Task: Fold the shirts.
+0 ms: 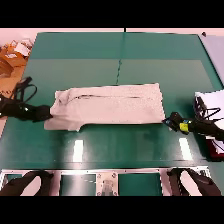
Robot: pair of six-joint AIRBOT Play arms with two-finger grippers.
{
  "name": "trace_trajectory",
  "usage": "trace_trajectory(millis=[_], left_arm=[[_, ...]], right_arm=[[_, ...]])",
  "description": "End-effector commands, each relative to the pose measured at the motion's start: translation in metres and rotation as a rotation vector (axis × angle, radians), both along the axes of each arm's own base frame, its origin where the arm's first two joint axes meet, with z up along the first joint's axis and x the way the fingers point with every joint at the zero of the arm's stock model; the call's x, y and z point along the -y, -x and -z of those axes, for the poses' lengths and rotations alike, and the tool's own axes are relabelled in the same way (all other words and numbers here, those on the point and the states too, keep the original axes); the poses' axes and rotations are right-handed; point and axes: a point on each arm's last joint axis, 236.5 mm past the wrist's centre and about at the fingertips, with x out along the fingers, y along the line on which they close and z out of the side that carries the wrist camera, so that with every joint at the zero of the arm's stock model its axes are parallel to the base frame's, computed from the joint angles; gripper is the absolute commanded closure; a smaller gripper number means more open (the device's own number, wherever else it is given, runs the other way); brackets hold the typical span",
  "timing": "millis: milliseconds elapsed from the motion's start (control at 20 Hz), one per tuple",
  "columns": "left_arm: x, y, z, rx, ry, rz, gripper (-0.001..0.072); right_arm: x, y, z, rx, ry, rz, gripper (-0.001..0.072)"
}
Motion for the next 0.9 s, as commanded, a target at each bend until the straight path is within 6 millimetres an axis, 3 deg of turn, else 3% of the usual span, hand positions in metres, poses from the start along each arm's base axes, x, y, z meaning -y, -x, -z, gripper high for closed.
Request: trace_trajectory(millis=[0,150,250,450,650,700,750,800,850], left_arm=[[-0.003,-0.044,-0.03,0.166,0.006,-0.045,0.0688],[-0.005,-0.08,-0.028,0.198,0.028,-0.064,0.0688],[-0.005,-0.107,-0.022,0.218,0.053,-0.078,0.0688],[-0.007,-0.161,0.0,0.226,0.1,-0.116,0.0688],[-0.002,-0.207,0.035,0.227,0.195,-0.175,0.0682],[-0.006,-0.213,0.042,0.233,0.185,-0.192,0.0413],[-0.01,-0.216,0.042,0.239,0.182,-0.206,-0.0013],[-0.013,-0.216,0.038,0.235,0.186,-0.211,0.0036],[-0.015,-0.214,0.031,0.228,0.193,-0.193,0.0037]], right_arm=[[0.001,-0.037,-0.036,0.133,0.013,0.037,0.0705],[-0.005,-0.081,-0.049,0.192,0.052,-0.014,0.0705],[-0.012,-0.112,-0.043,0.174,0.052,-0.039,0.0704],[-0.018,-0.183,-0.009,0.121,0.053,-0.092,0.0704],[-0.019,-0.252,0.024,0.126,0.063,-0.094,0.0699],[-0.017,-0.268,0.026,0.136,0.063,-0.096,0.0555],[-0.013,-0.276,0.021,0.138,0.053,-0.108,0.0287],[-0.004,-0.279,0.011,0.145,0.047,-0.12,0.0169],[0.01,-0.281,-0.002,0.165,0.061,-0.143,0.0169]])
